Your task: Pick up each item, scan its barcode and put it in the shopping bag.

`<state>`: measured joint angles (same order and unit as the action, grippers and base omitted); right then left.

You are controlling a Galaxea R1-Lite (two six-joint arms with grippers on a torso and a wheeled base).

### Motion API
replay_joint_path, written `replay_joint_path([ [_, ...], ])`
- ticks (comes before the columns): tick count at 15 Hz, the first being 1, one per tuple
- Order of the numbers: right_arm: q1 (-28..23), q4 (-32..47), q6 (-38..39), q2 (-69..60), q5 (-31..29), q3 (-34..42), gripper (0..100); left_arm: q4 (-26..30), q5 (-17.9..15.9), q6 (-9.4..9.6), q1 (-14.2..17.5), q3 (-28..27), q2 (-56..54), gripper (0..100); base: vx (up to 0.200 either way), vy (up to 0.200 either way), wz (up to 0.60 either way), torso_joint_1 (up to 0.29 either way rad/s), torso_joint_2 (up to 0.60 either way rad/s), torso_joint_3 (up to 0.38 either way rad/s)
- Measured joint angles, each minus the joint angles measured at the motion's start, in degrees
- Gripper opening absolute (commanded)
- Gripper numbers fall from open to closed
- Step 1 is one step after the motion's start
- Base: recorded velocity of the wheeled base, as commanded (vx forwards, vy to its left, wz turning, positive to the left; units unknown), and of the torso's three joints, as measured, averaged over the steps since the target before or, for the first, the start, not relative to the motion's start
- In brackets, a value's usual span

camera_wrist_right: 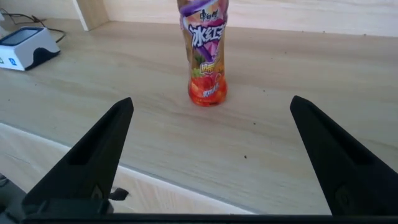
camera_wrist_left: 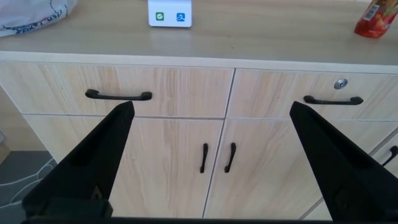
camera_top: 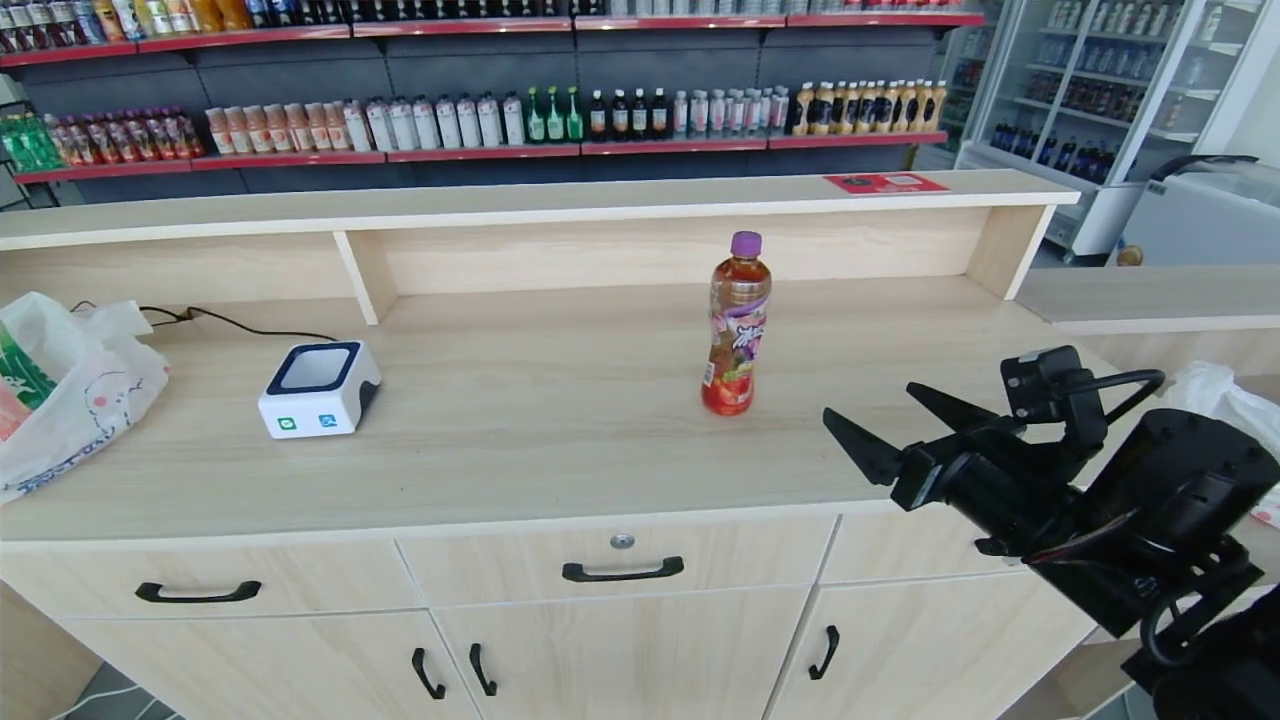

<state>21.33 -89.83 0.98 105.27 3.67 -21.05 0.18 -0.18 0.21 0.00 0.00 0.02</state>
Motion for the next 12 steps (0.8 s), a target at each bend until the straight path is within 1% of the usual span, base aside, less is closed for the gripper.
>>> replay_joint_path([
  [5,1.05,-0.09,0.00,2.67,0.10,-6.14,100,0.00,0.00,0.06,0.00,0.00,0.00,100,0.000,0.000,0.00,0.000,0.00,0.000],
  [9,1.16,-0.11,-0.24,7.57,0.02,-13.15,100,0.00,0.00,0.04,0.00,0.00,0.00,100,0.000,0.000,0.00,0.000,0.00,0.000],
  [12,1.38,-0.09,-0.62,10.83,0.05,-17.07,100,-0.02,0.00,0.09,0.00,0.00,0.00,100,0.000,0.000,0.00,0.000,0.00,0.000],
])
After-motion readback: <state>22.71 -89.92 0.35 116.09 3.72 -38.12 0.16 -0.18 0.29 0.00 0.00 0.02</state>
